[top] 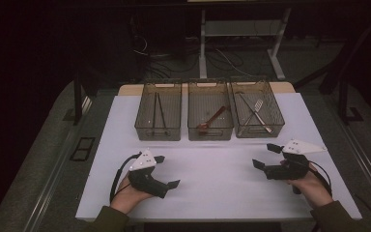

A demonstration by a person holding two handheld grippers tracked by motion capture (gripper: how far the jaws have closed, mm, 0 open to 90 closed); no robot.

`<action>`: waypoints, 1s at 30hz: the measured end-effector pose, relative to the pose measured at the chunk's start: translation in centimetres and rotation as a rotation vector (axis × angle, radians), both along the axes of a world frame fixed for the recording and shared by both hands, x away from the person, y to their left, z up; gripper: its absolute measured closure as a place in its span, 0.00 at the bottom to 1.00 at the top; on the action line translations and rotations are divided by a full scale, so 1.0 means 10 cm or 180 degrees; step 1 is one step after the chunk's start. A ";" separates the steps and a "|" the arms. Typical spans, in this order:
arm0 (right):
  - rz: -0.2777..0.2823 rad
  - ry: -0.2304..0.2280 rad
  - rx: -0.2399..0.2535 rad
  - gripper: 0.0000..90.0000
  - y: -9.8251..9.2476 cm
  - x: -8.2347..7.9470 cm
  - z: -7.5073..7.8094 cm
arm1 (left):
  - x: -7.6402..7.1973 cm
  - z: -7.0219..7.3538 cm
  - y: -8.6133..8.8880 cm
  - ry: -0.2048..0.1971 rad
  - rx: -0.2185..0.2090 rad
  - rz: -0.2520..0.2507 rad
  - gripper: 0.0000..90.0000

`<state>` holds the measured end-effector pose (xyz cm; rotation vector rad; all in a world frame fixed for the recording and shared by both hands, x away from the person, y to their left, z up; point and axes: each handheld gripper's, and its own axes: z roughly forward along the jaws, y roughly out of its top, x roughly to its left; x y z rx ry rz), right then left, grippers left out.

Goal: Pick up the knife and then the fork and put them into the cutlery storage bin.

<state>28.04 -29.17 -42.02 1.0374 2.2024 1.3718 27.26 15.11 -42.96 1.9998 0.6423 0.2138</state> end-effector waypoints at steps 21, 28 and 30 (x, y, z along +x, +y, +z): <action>-0.0075 0.0053 0.0053 0.16 -0.11 -0.28 -0.21 | -0.01 0.00 -0.01 -0.0005 0.0016 -0.0026 0.00; -0.0028 0.0042 0.0020 0.16 -0.08 -0.29 -0.21 | -0.02 0.00 -0.01 -0.0014 0.0011 -0.0010 0.00; -0.0043 0.0036 0.0029 0.16 -0.09 -0.29 -0.21 | -0.02 0.00 0.00 -0.0020 0.0021 -0.0007 0.00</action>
